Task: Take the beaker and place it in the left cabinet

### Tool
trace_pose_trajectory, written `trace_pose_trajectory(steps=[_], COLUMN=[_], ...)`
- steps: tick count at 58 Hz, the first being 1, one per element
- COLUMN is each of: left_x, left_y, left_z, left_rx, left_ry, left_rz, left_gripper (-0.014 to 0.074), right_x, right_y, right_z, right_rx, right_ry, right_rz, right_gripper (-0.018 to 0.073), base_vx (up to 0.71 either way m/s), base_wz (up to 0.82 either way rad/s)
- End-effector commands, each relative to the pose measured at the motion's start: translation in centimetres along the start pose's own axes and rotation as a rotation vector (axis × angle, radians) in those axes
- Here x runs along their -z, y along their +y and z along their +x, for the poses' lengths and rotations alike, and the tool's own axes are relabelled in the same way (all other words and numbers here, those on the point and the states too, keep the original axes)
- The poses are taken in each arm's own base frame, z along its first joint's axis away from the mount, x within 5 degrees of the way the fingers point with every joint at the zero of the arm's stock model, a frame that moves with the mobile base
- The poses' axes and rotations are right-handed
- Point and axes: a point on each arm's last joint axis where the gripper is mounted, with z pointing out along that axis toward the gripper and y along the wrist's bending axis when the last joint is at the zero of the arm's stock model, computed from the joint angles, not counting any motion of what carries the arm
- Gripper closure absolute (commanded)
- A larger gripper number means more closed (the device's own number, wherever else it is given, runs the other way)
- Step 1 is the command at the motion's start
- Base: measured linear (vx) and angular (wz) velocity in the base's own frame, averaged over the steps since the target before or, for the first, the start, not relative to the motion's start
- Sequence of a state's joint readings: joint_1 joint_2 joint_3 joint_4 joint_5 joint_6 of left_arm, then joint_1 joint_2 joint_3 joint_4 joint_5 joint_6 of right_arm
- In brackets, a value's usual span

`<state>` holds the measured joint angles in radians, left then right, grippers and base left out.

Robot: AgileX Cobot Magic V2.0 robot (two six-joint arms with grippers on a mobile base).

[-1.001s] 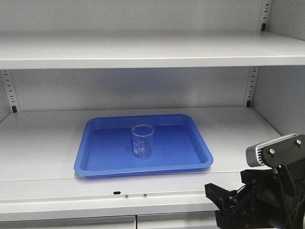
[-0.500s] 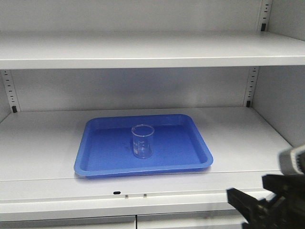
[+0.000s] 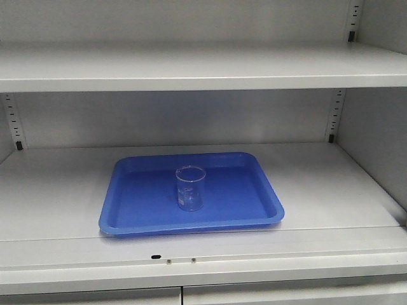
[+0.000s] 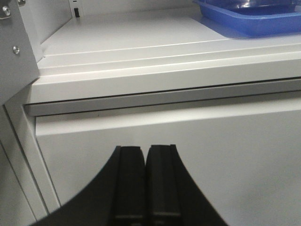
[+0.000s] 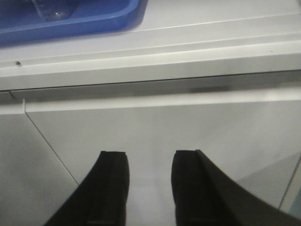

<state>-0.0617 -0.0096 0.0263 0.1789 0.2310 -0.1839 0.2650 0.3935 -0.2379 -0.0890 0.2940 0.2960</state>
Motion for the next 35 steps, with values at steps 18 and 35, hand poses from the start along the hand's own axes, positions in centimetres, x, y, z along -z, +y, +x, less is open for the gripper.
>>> trace_pose_trajectory(steps=[18,35], left_x=[0.2,0.3], left_y=[-0.1,-0.1], left_z=[-1.1,-1.1], left_rx=[0.009,0.009], left_ry=[-0.103,-0.101], left_rz=[0.016,0.016], left_gripper=[0.0593,0.0593], right_x=[1.7,1.8], right_y=[-2.8,-2.7], right_z=[5.6,5.3], right_rx=[-0.020,0.191], right_ry=[-0.342,-0.343], right_rz=[0.210,0.242], right_gripper=[0.0574,0.0568], base_vx=[0.00,0.00], base_wz=[0.00,0.00])
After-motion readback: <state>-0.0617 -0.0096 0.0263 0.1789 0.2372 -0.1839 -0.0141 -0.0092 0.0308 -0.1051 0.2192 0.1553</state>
